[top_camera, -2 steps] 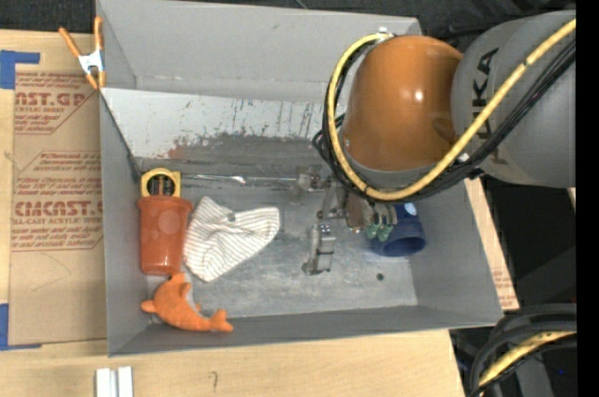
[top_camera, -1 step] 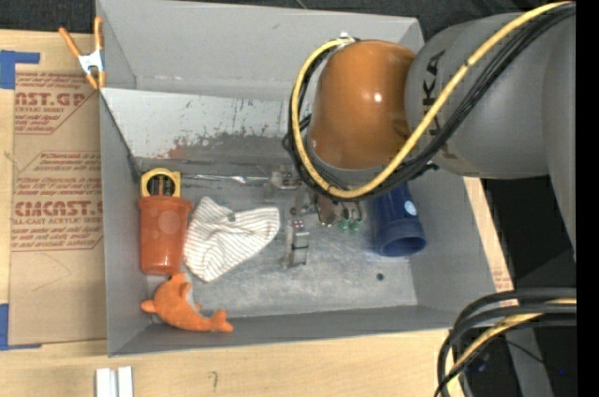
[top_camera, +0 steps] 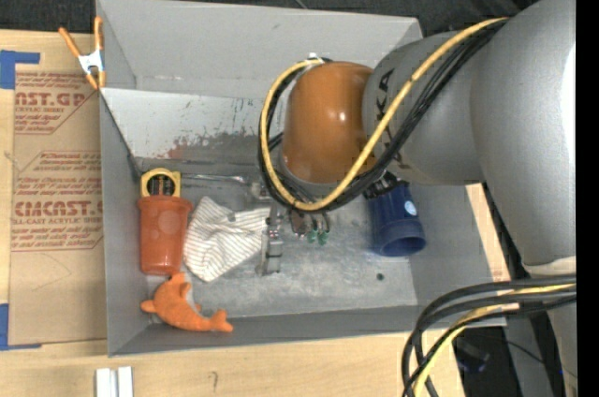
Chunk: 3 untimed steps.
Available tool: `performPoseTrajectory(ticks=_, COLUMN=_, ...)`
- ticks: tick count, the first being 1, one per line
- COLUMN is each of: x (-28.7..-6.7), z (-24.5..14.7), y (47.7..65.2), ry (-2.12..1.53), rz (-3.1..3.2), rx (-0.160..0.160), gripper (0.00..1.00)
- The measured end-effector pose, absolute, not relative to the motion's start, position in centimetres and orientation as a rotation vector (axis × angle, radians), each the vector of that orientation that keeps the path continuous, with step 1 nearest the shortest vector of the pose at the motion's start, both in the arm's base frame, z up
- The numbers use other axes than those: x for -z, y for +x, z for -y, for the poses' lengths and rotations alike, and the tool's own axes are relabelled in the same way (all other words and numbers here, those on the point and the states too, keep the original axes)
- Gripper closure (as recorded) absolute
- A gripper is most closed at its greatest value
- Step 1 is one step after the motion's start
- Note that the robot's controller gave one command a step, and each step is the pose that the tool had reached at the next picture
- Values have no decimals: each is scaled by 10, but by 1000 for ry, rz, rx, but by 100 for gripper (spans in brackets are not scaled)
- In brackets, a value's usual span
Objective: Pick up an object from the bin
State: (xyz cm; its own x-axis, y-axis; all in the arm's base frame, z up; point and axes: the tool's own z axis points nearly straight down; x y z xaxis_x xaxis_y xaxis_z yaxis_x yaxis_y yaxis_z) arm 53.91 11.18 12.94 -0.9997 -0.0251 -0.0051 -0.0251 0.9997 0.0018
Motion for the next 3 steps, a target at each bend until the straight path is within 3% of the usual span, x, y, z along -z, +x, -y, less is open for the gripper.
performPoseTrajectory(ticks=1, x=-80, z=-101, y=538, ry=60, rz=-3140, rx=-2, gripper=100)
performPoseTrajectory(ticks=2, x=-80, z=-101, y=538, ry=60, rz=-3140, rx=-3, gripper=100)
performPoseTrajectory(ticks=3, x=-221, z=-96, y=551, ry=45, rz=-3138, rx=-3, gripper=100)
